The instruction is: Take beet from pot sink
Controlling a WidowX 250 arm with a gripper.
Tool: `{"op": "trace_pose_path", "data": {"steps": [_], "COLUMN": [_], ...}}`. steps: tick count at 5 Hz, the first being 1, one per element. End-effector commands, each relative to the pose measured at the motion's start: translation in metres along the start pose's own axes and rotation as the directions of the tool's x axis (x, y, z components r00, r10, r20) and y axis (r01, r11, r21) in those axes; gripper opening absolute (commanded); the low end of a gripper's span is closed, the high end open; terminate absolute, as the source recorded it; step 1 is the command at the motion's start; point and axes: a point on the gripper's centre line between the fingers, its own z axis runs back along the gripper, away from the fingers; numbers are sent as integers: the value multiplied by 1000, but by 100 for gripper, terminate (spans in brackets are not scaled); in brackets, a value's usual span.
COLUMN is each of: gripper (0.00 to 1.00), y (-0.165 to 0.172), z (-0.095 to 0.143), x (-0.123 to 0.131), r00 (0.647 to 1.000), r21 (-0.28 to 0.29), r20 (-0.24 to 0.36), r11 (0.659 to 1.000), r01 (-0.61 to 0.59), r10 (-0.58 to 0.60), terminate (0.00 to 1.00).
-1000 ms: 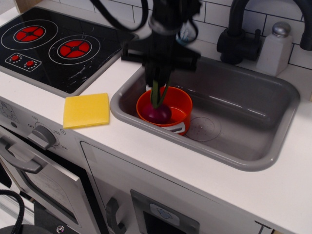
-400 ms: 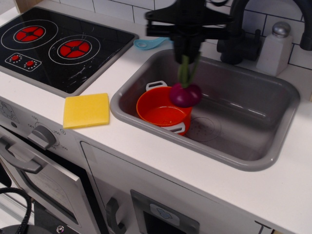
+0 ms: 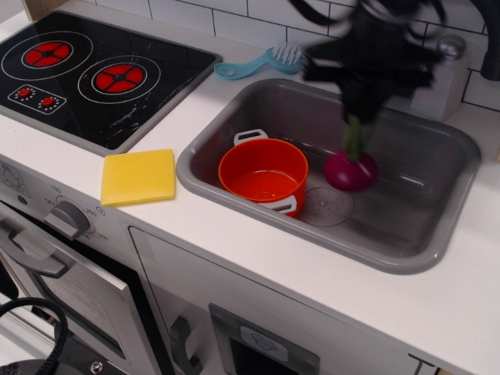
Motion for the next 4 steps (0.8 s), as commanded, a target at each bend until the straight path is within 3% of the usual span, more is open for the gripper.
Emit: {"op": "trace_pose_path", "data": {"steps": [1,2,4], "gripper": [0,100,100], "y": [-38,-49,-42], "z": [-3,-8,11], "x": [-1,3,17], "r00": [999,1000,997], "r21": [-39,-30,-88], "r20": [37,-3,-16], "r11": [999,999,993], "r01": [-7,-19,-75], "r10": [8,18,73], "terminate": [0,0,0]}}
